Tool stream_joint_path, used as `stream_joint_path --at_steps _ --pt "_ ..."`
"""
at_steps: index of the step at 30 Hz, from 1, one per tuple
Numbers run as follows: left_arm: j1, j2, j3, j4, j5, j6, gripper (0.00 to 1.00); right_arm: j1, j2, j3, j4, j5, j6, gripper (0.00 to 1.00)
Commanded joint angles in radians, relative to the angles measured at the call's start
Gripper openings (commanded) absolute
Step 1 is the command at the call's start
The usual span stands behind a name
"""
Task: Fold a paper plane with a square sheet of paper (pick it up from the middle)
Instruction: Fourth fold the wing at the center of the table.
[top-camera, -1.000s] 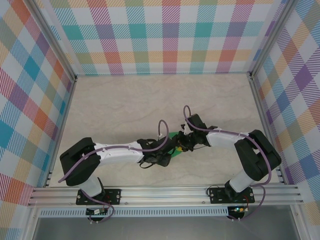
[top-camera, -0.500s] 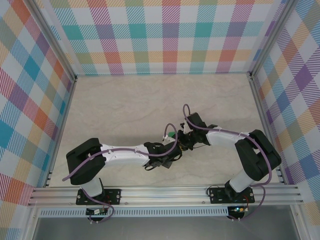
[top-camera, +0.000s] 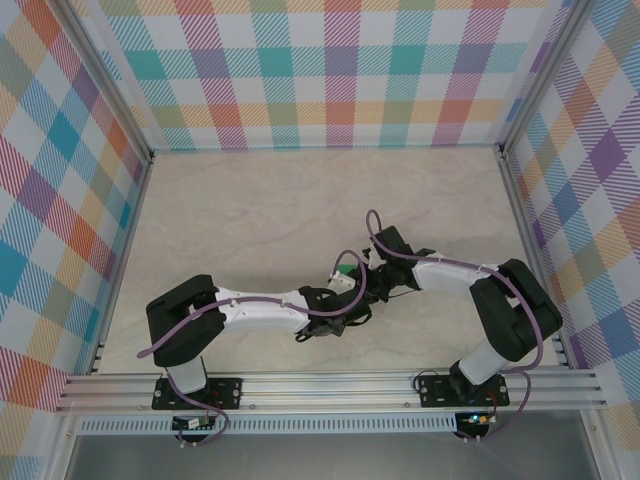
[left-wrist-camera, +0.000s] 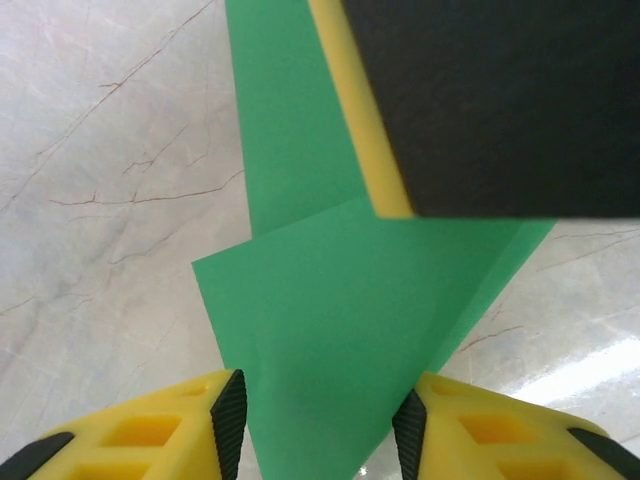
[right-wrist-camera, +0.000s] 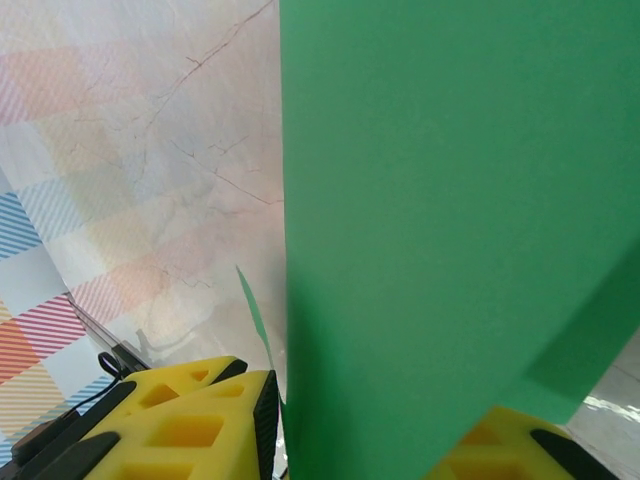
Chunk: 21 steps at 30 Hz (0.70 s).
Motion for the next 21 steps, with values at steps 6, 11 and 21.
stream_joint_path --at_steps 6,11,21 --pt "-0.031 0.013 0.001 -0.018 -0.007 -0.007 0.42 0.008 -0.003 0.045 0.031 -0.060 -0.017 0.27" --pt "-0.033 0.001 -0.014 0.013 0.040 0.001 0.44 0.008 0.003 0.058 0.007 -0.063 -0.027 0.19" --pt "-0.033 -0.044 -0.040 0.035 0.084 0.003 0.50 0.008 0.017 0.071 -0.003 -0.072 -0.032 0.11"
